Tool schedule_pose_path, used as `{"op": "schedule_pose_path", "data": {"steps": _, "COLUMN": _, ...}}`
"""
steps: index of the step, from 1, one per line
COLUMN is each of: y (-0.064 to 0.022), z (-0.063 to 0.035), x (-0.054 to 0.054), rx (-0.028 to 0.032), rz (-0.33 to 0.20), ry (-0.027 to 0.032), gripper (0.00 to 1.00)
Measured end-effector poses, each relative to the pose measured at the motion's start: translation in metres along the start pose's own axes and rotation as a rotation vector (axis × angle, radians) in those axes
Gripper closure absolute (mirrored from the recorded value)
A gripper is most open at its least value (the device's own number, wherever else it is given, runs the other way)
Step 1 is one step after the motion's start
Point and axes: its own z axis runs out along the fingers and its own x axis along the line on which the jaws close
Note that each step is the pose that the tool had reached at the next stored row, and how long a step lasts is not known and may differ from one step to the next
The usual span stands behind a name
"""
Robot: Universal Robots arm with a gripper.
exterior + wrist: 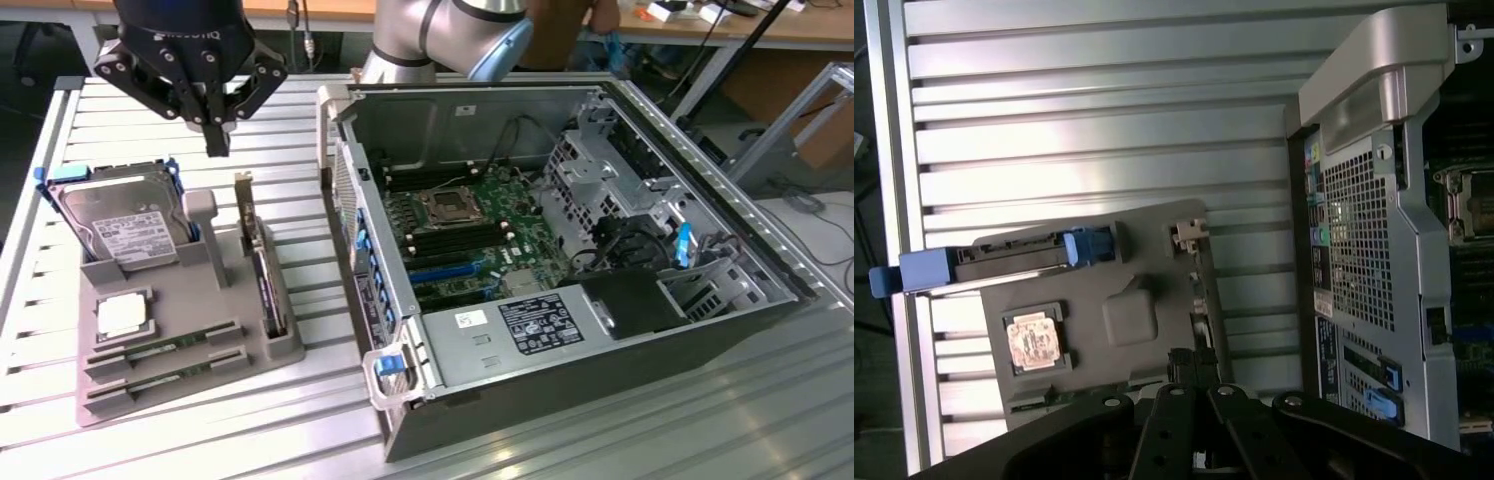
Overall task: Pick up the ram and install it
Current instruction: 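Reach for the ram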
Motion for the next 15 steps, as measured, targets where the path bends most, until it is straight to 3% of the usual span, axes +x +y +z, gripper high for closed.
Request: {"op": "schedule_pose_path", "data": {"steps": 15, "y": -0.0059, "z": -0.0002, "x": -0.0005, "rx": -0.0001, "rz": 0.000, "ry": 0.0000, "gripper": 0.90}}
